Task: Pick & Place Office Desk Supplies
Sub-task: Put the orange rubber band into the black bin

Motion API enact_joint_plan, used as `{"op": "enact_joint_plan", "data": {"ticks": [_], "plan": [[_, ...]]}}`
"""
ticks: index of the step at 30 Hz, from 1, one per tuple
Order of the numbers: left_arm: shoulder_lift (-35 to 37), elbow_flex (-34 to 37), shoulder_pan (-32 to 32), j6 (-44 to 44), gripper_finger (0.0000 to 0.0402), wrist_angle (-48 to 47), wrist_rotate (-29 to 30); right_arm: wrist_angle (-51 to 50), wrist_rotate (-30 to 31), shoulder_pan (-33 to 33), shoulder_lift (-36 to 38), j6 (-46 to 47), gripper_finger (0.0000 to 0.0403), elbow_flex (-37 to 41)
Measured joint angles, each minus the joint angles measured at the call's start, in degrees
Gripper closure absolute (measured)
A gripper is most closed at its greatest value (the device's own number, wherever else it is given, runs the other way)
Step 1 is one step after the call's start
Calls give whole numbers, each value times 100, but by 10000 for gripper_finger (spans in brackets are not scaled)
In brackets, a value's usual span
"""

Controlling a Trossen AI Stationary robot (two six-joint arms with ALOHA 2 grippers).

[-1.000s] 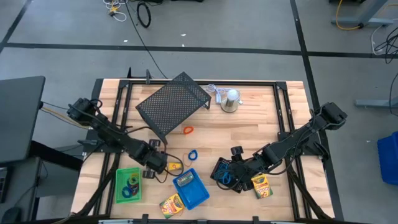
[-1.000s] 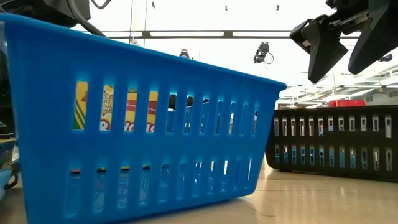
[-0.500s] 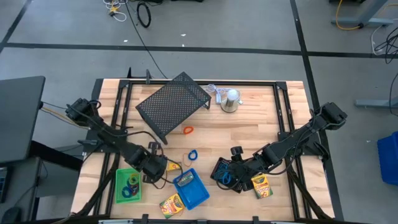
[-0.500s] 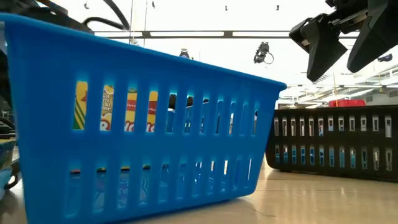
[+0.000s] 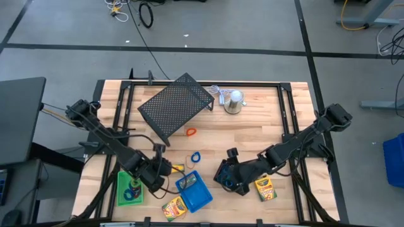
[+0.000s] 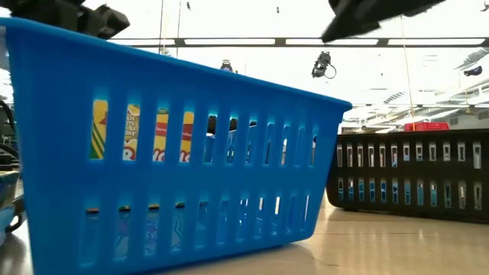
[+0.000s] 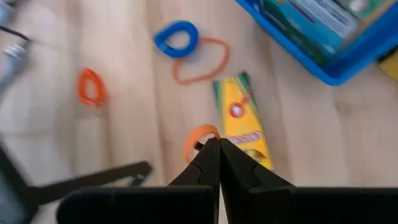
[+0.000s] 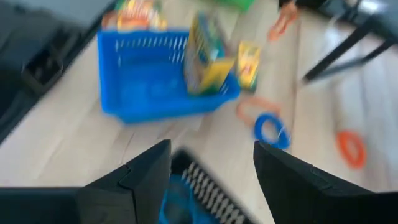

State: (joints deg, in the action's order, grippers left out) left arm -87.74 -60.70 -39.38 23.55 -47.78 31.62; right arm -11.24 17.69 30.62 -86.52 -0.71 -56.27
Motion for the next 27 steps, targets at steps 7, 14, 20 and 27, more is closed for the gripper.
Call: {"op": "enact_joint_plan", "data": {"ticks": [7, 14, 20, 27], "plan": [[2, -414, 159, -702, 400, 33, 399, 1558, -435, -419, 0, -585, 165, 230], [4, -479, 503, -2048, 401, 1343, -48, 2989, -1096, -947, -4, -1240, 165, 798], [4, -479, 891, -3030, 401, 2559, -964, 3462, -1993, -1313, -161, -1356, 165, 959], [-16, -482, 1266, -3464, 401, 3042, -1793, 3848, -2291, -1420, -477, -1517, 165, 960]]}}
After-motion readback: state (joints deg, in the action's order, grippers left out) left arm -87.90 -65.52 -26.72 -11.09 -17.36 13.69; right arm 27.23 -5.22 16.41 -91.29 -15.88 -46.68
